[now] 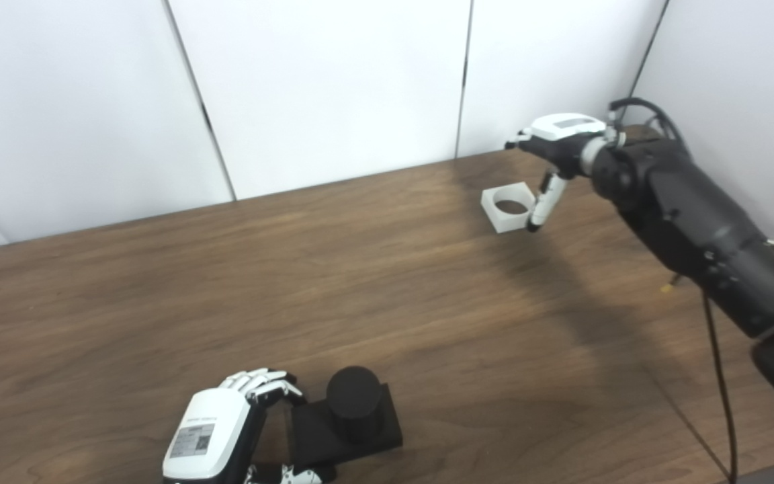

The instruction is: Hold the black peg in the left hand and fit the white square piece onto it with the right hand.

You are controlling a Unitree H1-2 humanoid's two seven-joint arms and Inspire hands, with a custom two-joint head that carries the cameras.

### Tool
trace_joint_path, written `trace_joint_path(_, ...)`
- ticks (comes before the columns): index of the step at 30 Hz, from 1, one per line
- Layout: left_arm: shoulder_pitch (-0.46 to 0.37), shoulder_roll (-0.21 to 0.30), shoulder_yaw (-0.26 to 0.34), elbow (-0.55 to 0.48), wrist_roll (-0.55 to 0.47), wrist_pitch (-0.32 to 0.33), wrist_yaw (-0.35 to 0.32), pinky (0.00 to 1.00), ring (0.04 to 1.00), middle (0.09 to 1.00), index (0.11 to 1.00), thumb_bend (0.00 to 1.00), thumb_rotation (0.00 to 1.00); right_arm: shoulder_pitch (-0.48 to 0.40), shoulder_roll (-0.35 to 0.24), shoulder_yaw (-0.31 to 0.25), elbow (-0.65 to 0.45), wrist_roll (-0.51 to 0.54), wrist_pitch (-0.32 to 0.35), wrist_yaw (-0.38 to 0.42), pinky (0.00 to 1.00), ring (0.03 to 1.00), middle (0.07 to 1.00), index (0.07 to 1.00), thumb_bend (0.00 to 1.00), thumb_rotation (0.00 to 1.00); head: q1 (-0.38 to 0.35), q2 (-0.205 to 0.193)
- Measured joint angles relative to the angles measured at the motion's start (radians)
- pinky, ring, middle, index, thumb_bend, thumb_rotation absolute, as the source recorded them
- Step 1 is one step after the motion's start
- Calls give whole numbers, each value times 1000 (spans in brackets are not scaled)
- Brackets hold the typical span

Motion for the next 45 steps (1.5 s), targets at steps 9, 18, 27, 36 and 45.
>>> trace_joint_path(9, 4, 0, 1, -10, 2, 4, -6, 824, 811, 765, 487, 520, 48, -17, 63, 24, 105, -13, 7, -8, 1000, 999, 986, 929, 919, 283, 6, 11)
trace_joint_path(18, 9, -4, 1, -30, 17, 21, -29, 819, 807, 763, 487, 520, 48, -33, 94, 48, 125, -15, 17, -8, 1000, 1000, 987, 925, 912, 253, 12, 15)
trace_joint_path(27, 12, -5, 1, -45, 19, 38, -47, 813, 803, 759, 487, 520, 48, -23, 99, 60, 137, -29, 38, -13, 1000, 1000, 984, 922, 872, 226, 17, 21)
trace_joint_path(36, 12, -6, 1, -49, 20, 40, -52, 812, 806, 762, 487, 520, 47, -8, 89, 60, 143, -32, 38, -18, 1000, 1000, 982, 892, 842, 226, 20, 25)
trace_joint_path(45, 12, -9, 2, -55, 24, 42, -66, 803, 800, 758, 487, 519, 47, 0, 75, 57, 140, -32, 38, -18, 1000, 1000, 982, 868, 827, 224, 17, 29)
